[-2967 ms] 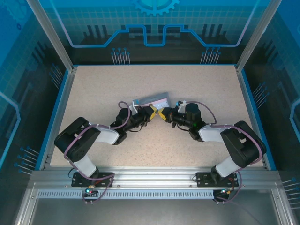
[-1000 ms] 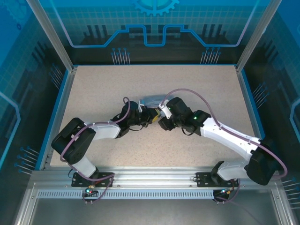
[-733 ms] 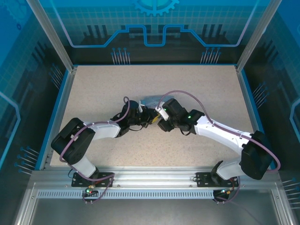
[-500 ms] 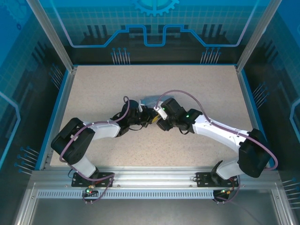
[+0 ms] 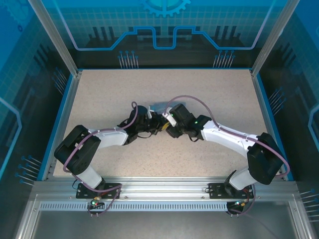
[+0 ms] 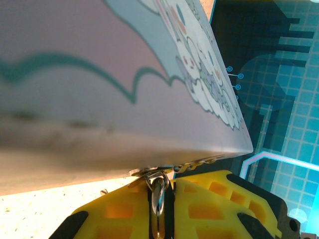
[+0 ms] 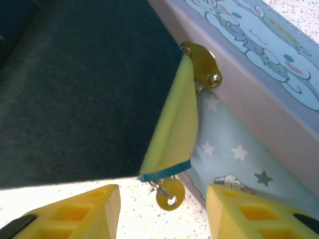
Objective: Unlock the padlock with the key
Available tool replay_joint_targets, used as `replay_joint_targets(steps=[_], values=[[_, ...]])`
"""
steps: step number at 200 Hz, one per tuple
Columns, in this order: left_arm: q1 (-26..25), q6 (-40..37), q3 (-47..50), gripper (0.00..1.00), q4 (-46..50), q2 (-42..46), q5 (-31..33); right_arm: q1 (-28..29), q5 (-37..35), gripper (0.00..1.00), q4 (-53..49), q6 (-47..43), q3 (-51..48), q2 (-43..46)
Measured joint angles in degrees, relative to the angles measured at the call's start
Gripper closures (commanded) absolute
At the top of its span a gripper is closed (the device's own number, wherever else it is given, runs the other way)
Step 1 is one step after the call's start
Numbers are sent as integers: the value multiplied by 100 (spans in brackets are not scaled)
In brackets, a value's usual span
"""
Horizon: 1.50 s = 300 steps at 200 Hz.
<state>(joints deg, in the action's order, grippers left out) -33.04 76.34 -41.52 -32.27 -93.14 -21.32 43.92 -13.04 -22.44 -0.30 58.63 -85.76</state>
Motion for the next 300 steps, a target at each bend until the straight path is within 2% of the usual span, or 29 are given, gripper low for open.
replay_joint_targets(steps=[35,58,109,129,149,192,216,242,250,263,269,300], values=[[11,-2,-2,100,4,0,-20,-72,22,56,76,0,0,-140],[22,-2,-2,100,31,0,-20,-105,61,65,111,-11,4,-186],[33,0,-13,100,26,0,-17,-240,459,92,144,87,31,-201],[48,0,-13,100,24,0,-20,-398,874,98,146,175,31,-201],[52,0,-13,100,-2,0,-24,-629,1434,99,151,334,31,-201],[57,0,-22,100,-238,-2,-22,-1340,3185,100,409,1008,-72,-201],[57,2,-24,100,-332,-2,-46,-1600,3919,94,632,1362,-199,-201],[57,4,-24,100,-428,0,-66,-1777,4369,87,804,1652,-284,-201],[57,4,-26,100,-446,-2,-66,-1818,4487,81,879,1731,-323,-201],[55,0,-26,100,-439,-2,-66,-1888,4695,57,1001,1851,-389,-201],[52,-13,-24,100,-426,-4,-66,-1921,4795,51,1054,1904,-400,-186],[52,-46,-24,100,-433,-26,-63,-2050,4992,44,1362,2116,-584,216]])
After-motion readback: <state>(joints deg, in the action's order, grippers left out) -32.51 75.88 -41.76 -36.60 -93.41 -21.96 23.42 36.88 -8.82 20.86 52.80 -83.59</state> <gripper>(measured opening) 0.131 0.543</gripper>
